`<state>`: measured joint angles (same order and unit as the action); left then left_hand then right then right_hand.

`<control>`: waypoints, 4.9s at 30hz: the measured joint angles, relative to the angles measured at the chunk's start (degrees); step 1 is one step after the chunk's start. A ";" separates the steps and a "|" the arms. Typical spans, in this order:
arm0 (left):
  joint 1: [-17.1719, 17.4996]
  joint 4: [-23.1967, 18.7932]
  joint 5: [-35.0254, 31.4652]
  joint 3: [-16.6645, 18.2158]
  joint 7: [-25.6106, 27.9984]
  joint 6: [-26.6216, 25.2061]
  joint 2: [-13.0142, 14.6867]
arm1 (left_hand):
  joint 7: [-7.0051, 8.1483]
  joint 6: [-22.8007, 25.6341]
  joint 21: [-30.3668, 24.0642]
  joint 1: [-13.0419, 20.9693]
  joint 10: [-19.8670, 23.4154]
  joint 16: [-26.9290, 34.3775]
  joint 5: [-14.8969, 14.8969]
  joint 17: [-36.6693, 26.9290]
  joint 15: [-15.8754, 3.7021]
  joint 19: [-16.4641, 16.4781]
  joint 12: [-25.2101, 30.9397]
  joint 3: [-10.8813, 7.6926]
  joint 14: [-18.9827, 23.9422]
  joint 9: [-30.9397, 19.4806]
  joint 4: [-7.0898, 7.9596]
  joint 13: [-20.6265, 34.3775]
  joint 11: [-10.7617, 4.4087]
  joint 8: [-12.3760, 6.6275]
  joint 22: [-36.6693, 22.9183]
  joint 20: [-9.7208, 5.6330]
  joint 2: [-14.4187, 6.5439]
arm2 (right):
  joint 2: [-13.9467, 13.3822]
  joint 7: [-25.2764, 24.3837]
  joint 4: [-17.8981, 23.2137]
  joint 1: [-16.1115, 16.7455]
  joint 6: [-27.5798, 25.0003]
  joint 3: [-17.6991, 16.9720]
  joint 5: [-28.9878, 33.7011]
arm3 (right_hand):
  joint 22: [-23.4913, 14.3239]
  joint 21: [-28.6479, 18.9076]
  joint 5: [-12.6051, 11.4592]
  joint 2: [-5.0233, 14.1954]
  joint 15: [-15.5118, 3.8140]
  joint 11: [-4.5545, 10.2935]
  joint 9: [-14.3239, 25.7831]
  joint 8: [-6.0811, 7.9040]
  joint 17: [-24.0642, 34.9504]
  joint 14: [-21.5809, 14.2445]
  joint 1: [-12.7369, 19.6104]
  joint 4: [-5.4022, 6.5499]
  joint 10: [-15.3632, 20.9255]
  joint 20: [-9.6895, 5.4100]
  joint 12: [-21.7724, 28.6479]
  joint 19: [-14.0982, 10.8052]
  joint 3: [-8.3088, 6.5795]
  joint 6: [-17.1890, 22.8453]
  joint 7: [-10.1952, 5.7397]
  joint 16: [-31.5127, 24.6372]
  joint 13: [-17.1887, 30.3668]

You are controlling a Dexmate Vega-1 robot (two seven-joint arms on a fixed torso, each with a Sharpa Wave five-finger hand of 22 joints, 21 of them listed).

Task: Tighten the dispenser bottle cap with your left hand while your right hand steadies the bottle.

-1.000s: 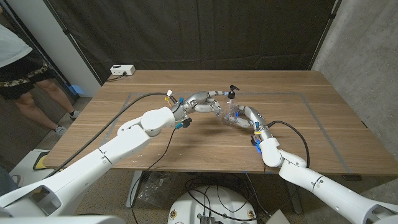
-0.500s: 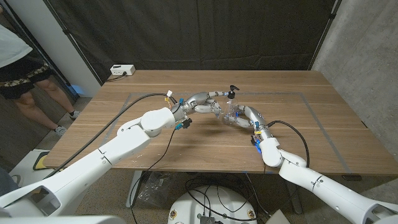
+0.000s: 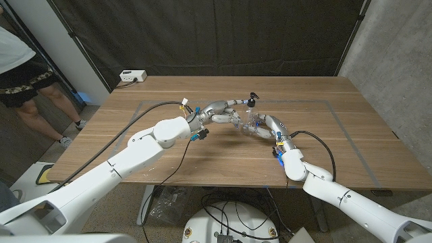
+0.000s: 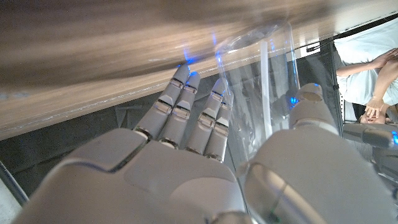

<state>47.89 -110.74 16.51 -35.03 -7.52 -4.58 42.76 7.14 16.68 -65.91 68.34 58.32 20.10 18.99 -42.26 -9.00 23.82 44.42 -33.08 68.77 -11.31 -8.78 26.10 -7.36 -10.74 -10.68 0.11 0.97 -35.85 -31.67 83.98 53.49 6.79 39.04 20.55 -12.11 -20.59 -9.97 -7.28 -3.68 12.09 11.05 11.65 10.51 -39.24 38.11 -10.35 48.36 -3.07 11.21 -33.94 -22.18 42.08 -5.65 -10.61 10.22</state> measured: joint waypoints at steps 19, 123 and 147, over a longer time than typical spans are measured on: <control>-4.24 3.77 -1.70 -2.31 -2.47 0.17 -1.98 | -0.11 0.10 -0.42 -0.05 0.00 0.00 -0.03 -0.36 0.00 -0.31 0.33 -0.46 0.00 -0.02 0.00 0.00 0.00 0.05 -0.01 0.31 0.05 | -0.31 -0.29 0.28 0.49 -0.02 -0.37 -0.15 | 0.00 -0.43 -0.46 -0.16 0.00 -0.11 0.04 -0.14 0.00 0.00 0.16 -0.05 -0.10 0.00 0.05 0.00 -0.05 -0.02 -0.02 0.00 0.10; -3.20 -0.07 -1.38 -0.65 0.84 -5.01 -0.73 | -1.24 0.22 -2.15 -0.35 0.00 -0.60 -0.12 -1.68 -0.31 -1.02 0.99 -2.60 0.31 0.11 -0.39 0.01 0.00 0.02 0.28 0.20 1.28 | 0.31 0.48 -2.11 -1.45 0.33 -0.22 -1.38 | 0.00 -1.33 -0.43 -0.18 -0.40 -1.22 0.03 0.86 0.00 -1.64 0.18 -0.36 1.86 0.00 1.10 0.00 -0.37 1.22 0.45 -0.22 0.01; -6.06 3.10 -1.06 -2.45 -2.30 -3.67 -1.80 | -1.02 0.43 -2.59 -0.36 0.00 -0.60 -0.20 -2.21 -0.31 -1.02 1.30 -3.07 0.31 0.11 -0.39 0.01 0.00 0.02 0.28 0.20 1.28 | 0.22 0.35 -1.71 -1.31 0.22 -0.34 -1.40 | 0.00 -1.76 -0.31 -0.18 -0.39 -1.22 0.00 0.49 0.30 -1.63 0.18 -0.45 1.86 0.00 1.11 0.00 -0.46 1.23 0.45 -0.22 0.04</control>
<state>41.82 -107.64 15.44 -37.47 -9.82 -8.25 40.96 6.13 17.11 -68.50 67.98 58.32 19.50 18.79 -44.47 -9.31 22.80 45.72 -36.15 69.07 -11.20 -9.17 26.11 -7.36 -10.72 -10.40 0.31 2.25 -35.63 -31.32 82.27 52.18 7.02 38.70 19.15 -12.11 -22.34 -10.29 -7.46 -4.07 10.87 11.05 12.14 10.81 -40.87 38.29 -10.80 50.22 -3.07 12.32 -33.94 -22.64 43.31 -5.20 -10.83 10.25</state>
